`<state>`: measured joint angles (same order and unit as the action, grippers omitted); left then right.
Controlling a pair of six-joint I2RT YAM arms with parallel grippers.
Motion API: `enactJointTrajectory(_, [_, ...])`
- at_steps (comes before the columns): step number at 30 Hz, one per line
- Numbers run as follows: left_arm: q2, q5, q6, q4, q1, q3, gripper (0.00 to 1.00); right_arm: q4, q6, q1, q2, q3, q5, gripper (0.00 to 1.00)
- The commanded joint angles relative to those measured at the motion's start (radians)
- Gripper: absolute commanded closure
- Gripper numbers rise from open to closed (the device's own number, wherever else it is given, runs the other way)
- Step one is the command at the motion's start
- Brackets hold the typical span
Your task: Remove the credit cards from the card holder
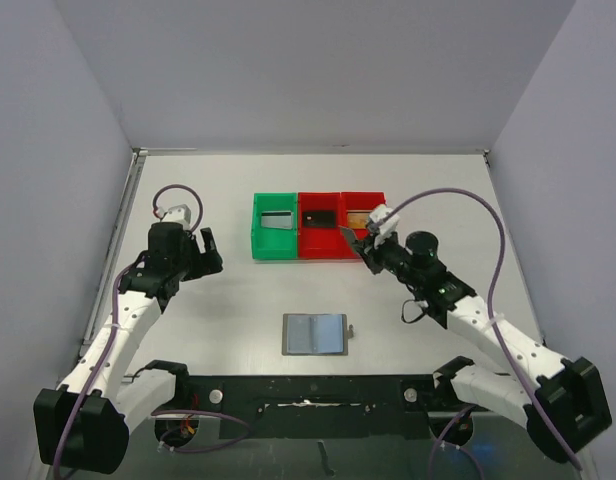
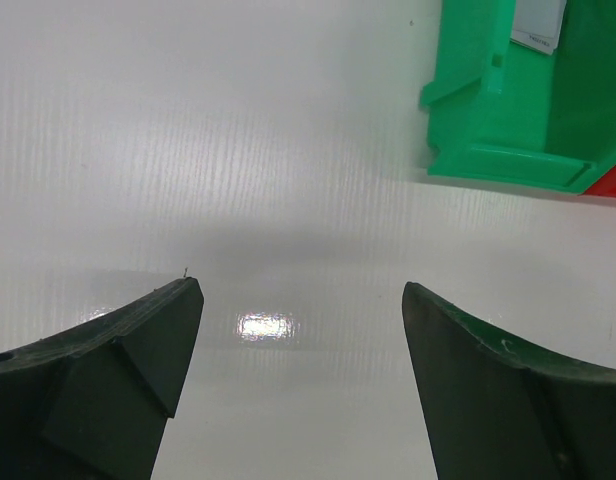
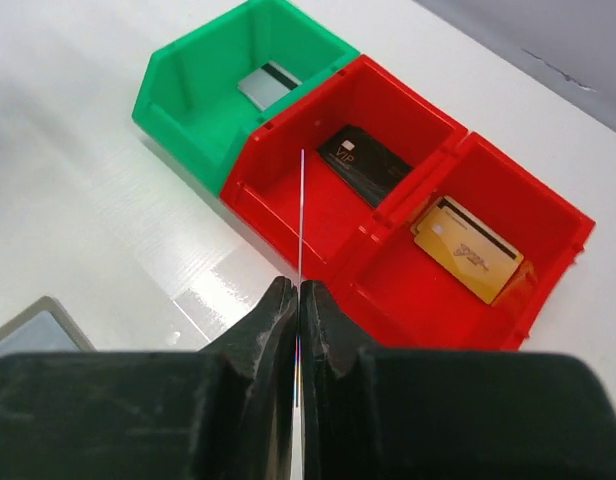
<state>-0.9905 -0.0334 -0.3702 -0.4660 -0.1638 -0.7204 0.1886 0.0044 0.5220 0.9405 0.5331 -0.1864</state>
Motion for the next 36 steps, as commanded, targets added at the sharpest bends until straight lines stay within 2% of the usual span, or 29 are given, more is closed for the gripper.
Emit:
enactJointTrajectory(1, [0.025, -0.084, 0.026, 0.053, 0.005, -0.030, 0.19, -0.144, -0.297, 0.004, 0.227, 0.237, -0.126, 1.00])
enactJointTrajectory(4, [0.063, -0.136, 0.027, 0.057, 0.009, -0.021, 0.19, -0.224, -0.416, 0.011, 0.374, 0.384, -0.073, 1.00])
enactJointTrajectory(11, [0.106, -0.182, 0.027, 0.065, 0.016, -0.014, 0.19, -0.310, -0.627, 0.015, 0.616, 0.597, -0.024, 1.00])
enactJointTrajectory(19, [0.106, -0.168, 0.030, 0.063, 0.024, -0.016, 0.19, -0.398, -0.676, 0.006, 0.822, 0.825, -0.048, 1.00])
enactJointTrajectory(28, [0.112, -0.156, 0.036, 0.070, 0.026, -0.011, 0.19, -0.469, -0.781, 0.001, 0.943, 0.928, 0.021, 1.00])
enactJointTrajectory(36, [0.111, -0.150, 0.037, 0.067, 0.027, -0.013, 0.19, -0.456, -0.832, 0.010, 1.021, 0.985, 0.068, 1.00])
